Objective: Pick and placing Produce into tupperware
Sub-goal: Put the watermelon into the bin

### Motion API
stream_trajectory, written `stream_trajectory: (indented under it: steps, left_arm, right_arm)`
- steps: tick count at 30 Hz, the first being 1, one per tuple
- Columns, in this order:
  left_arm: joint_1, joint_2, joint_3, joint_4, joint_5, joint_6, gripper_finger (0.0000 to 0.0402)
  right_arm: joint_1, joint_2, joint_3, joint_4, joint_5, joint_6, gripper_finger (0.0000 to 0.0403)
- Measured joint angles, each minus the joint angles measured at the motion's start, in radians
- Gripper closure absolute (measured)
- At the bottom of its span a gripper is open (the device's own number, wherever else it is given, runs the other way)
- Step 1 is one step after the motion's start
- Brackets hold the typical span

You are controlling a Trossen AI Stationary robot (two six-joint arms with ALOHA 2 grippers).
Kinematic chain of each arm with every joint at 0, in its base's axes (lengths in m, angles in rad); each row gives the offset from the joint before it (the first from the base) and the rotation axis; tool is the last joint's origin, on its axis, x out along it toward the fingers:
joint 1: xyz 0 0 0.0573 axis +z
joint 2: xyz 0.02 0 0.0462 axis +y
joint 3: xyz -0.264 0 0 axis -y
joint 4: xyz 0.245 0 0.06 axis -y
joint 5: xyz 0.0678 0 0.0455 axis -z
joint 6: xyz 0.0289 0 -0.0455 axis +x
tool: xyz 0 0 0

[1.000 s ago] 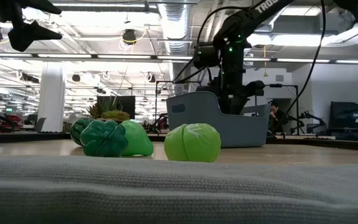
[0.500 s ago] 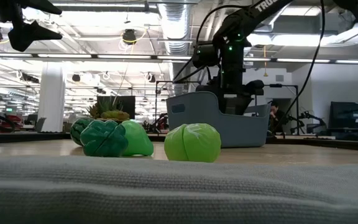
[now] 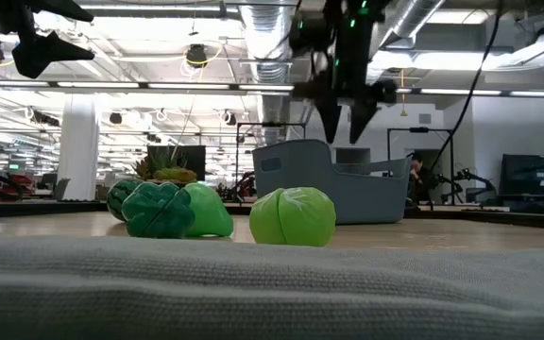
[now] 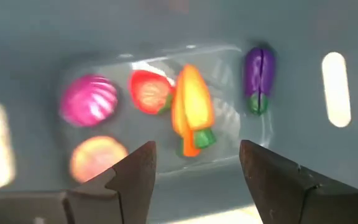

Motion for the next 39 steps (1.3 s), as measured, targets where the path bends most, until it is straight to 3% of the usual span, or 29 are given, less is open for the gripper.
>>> stream_trajectory:
  steps: [9,19,23,32,39]
  left_arm:
    - [0.0,0.0,0.0,-0.003,0.008,0.008,0.0116]
    - [0.0,0.0,0.0,-0.018,0.008,0.025,0.0116]
    - [0.0,0.0,0.0,-0.032,0.007,0.027,0.0116]
    - [0.0,0.0,0.0,-0.048,0.014,0.052,0.0116]
    - [0.0,0.009,0.0,-0.046,0.189,0.135,0.0116]
  right_arm:
    - [0.168,-0.169,-0.019,-0.096,0.113,0.145,0.0148]
    - [0.479,-0.282,-0.165,-0.09,0.159,0.476,0.0148]
    - [0.608,-0.279,-0.214,-0.019,0.176,0.555,0.0148]
    - [0.844,-0.278,-0.346,0.37,0.285,0.533,0.0148]
    - [0.922,-0.277,-0.405,0.354,0.363,0.691,0.0148]
